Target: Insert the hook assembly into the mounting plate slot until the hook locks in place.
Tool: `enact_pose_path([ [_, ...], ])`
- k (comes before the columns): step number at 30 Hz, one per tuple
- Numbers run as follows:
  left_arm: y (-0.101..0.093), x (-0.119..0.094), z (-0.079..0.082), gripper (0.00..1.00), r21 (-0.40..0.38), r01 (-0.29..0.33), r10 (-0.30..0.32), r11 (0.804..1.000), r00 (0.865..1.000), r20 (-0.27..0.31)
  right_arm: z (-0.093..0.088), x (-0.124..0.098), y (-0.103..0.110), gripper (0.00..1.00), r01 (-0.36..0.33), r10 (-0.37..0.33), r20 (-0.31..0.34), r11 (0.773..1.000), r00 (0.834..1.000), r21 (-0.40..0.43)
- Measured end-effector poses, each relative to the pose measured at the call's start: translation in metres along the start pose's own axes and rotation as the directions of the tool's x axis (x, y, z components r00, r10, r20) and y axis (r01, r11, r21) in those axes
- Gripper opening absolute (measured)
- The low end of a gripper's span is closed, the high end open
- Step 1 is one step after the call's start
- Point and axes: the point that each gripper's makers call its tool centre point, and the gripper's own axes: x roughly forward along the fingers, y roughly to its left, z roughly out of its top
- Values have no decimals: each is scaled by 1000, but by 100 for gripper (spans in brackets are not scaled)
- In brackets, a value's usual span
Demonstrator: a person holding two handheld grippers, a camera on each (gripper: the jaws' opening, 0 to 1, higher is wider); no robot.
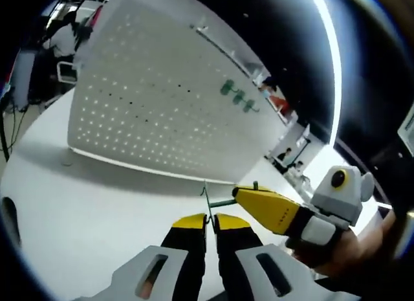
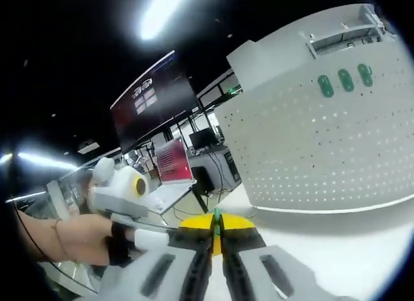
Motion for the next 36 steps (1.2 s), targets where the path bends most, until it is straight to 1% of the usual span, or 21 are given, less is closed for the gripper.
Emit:
enact_pose_path([
  [5,0,0,0,3,-24,5,-4,1000,1000,8,0,-1,2,0,-3,4,2,999,1000,-38],
  [6,0,-1,1,3,-27,3,-3,1000,1000,14,1,-1,2,0,-3,3,4,999,1000,-32],
  [7,0,-2,2,2,-28,3,-3,1000,1000,19,1,-1,3,0,-3,3,1,1000,1000,1],
  [10,0,-1,2,1,-54,11,-11,998,1000,10,2,0,5,0,-4,3,-6,999,1000,-45],
  [11,0,-2,2,1,-57,12,-12,998,1000,10,2,0,5,0,-2,2,-7,999,1000,-41],
  [13,-1,-2,3,1,-55,14,-13,998,1000,10,3,0,4,1,1,-2,-9,999,1000,-40],
  [17,-3,-1,7,1,-23,6,-5,1000,1000,17,3,2,3,2,-2,2,-31,1000,1000,-26],
  [19,-3,-1,9,1,-9,4,-4,1000,1000,23,5,0,0,6,-4,4,-41,1000,999,-9],
  [20,-2,-1,10,1,5,-5,5,1000,1000,24,7,-1,-2,8,-5,5,-40,1000,999,0],
  [21,0,-3,11,1,43,-21,20,999,1000,23,10,-4,-2,8,-12,13,-40,999,999,33],
  [22,3,-4,13,1,79,-38,36,996,999,24,13,-6,-3,9,-14,15,-33,999,999,45],
  [23,4,-5,14,1,122,-54,51,991,998,22,16,-8,-2,9,-29,31,-28,998,999,60],
  [25,4,-6,17,1,188,-68,65,980,998,24,16,-9,-1,9,-40,43,-41,997,998,70],
  [27,0,-5,21,1,220,-62,56,974,998,34,15,-8,2,9,-53,57,-47,996,997,69],
  [28,-4,-5,23,1,231,-47,37,972,998,46,14,-8,2,9,-56,59,-53,996,997,66],
  [29,-8,-5,25,1,222,-35,24,974,998,53,14,-7,3,9,-57,60,-52,996,997,64],
  [31,-15,-4,29,1,241,-14,-4,971,997,73,16,-5,5,9,-65,69,-53,995,996,69],
  [32,-16,-4,32,1,288,-27,3,957,997,83,17,-3,7,9,-72,76,-54,995,996,70],
  [33,-16,-4,33,1,315,-34,6,948,996,87,17,-3,8,9,-75,79,-55,995,995,70],
  [34,-18,-4,32,1,354,-41,13,934,997,82,18,-3,9,9,-78,82,-49,994,995,73],
  [36,-21,-4,32,1,380,-41,10,924,997,82,19,-2,10,9,-80,84,-48,994,995,74],
])
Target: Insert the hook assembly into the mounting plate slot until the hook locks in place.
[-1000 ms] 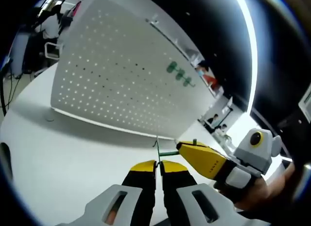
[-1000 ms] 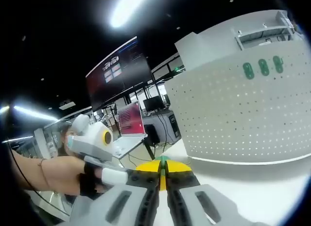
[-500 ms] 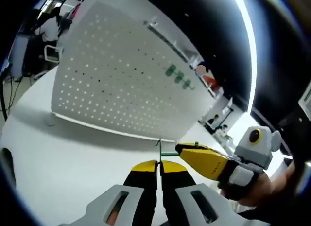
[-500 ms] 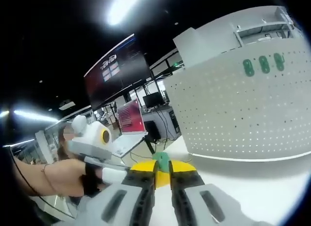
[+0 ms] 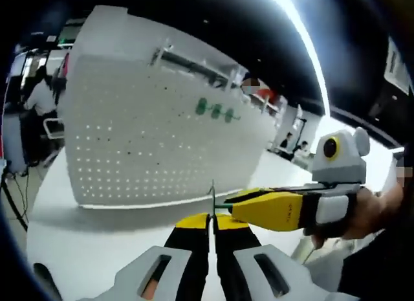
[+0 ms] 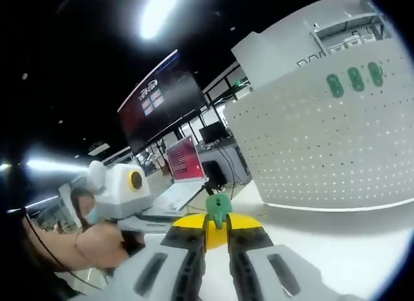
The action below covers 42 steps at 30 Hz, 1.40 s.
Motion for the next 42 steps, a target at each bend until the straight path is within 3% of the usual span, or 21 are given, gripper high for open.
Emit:
enact_pose_path([
  [9,-5,-3,7,1,21,6,-6,1000,999,38,7,-1,4,5,3,-4,41,1000,999,15],
  [15,-4,-4,2,1,52,10,-10,999,1000,-12,2,-2,2,3,10,-11,30,999,999,39],
  [24,-6,-1,-1,3,121,10,-8,993,1000,-21,0,-4,-3,0,29,-30,16,999,999,33],
  [26,-7,-2,1,3,160,15,-13,987,1000,-10,1,-5,-2,0,23,-23,20,1000,1000,17],
  [31,-7,-3,4,5,173,22,-23,985,1000,1,4,-4,-1,0,-3,3,20,1000,1000,-1],
  [42,-10,-3,-4,43,119,41,-42,992,999,7,8,-4,-7,0,-1,1,5,997,1000,-76],
])
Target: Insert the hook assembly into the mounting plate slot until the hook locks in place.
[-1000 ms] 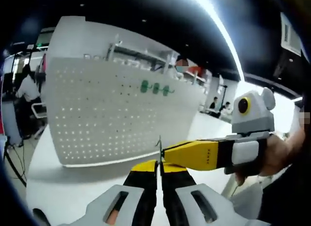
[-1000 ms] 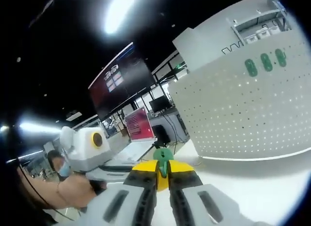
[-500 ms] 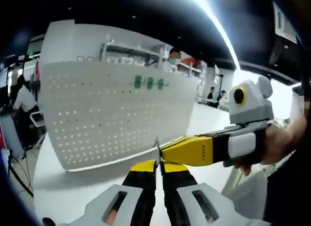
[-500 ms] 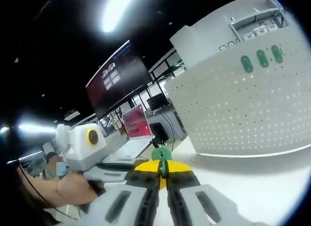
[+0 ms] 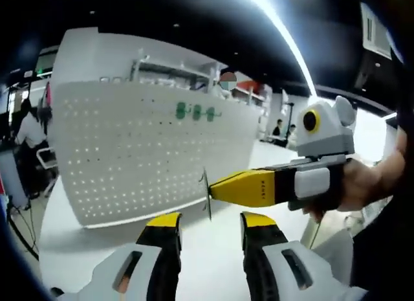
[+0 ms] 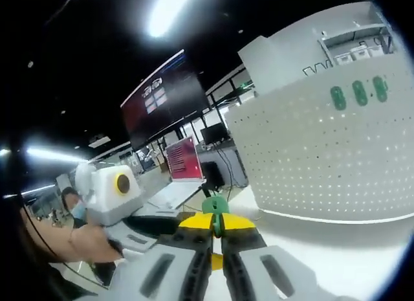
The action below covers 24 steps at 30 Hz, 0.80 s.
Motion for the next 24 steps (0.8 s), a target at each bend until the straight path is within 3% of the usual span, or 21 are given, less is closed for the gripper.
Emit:
enact_pose_path([
  [8,-10,0,8,72,-23,30,-29,999,999,30,5,-3,-2,0,-7,7,8,999,1000,-33],
  [14,-11,0,7,84,-7,33,-32,999,999,25,7,-8,-11,0,7,-7,13,999,1000,-35],
  [24,-12,3,5,97,-18,32,-31,999,999,24,8,-11,-23,0,44,-43,17,997,999,-62],
])
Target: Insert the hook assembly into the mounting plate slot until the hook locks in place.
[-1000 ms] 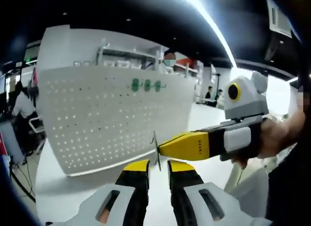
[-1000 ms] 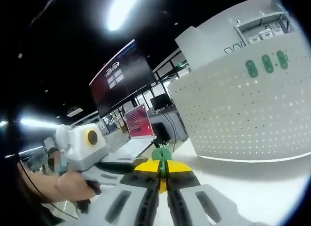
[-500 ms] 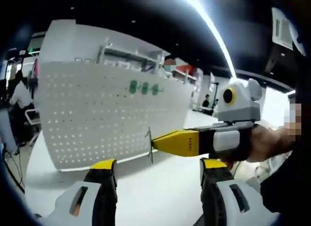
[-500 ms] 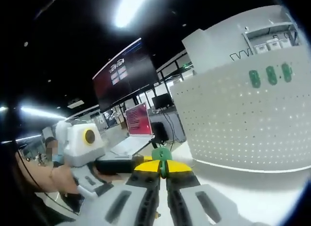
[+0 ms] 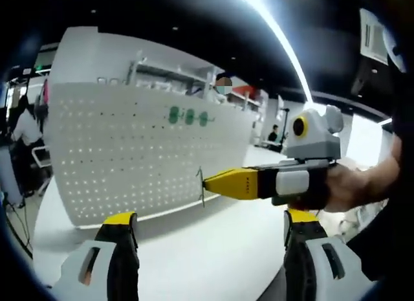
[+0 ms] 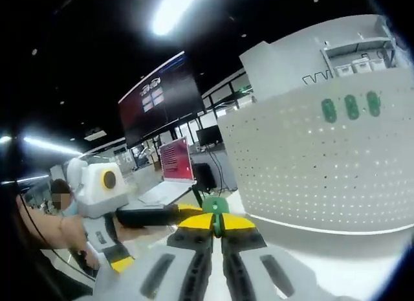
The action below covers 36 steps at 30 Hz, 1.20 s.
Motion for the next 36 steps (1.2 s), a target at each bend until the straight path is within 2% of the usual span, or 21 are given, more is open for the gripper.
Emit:
enact_pose_path([
  [10,2,0,0,100,-8,-12,12,1000,1000,1,6,-1,-17,0,68,-67,33,997,997,-38],
  [19,8,-1,-5,100,-1,-40,40,999,999,-18,31,-3,-54,0,177,-168,108,981,980,-82],
  [20,9,-1,-4,100,-3,-43,43,999,999,-17,35,-4,-59,0,197,-186,119,976,975,-93],
  [21,10,-2,-4,100,-5,-46,46,999,999,-14,44,-8,-69,0,242,-222,158,962,962,-122],
  [25,15,-4,-3,100,2,-61,61,998,998,-11,63,-15,-91,0,321,-283,221,933,933,-163],
  [29,17,-5,-2,100,6,-68,68,998,998,-2,75,-17,-114,0,355,-316,238,924,918,-143],
  [32,18,-5,-3,100,4,-72,72,997,997,-3,86,-24,-136,0,414,-369,266,900,891,-137],
  [36,20,-6,-3,100,3,-79,79,997,997,-1,102,-30,-159,0,464,-410,295,874,863,-142],
])
